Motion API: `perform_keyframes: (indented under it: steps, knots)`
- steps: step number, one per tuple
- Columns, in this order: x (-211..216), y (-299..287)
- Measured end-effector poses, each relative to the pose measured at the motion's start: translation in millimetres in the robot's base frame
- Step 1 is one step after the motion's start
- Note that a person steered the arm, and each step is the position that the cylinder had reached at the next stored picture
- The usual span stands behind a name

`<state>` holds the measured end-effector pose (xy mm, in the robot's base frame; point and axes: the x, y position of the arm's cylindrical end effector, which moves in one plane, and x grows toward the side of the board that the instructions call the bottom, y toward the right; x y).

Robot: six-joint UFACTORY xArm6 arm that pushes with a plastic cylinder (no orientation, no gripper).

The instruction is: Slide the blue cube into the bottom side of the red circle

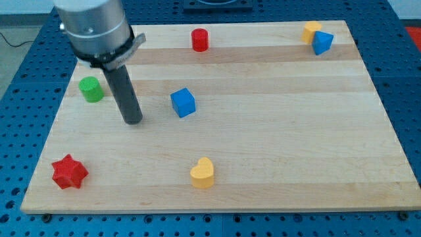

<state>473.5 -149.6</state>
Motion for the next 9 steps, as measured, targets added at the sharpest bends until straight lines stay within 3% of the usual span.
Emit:
perform_keyframes:
  steps: [3,4,5,6,8,9]
  knots:
    - [-59,88]
    - [-33,55]
    - [0,58]
    - [-6,74]
    - [-76,90]
    - [-53,90]
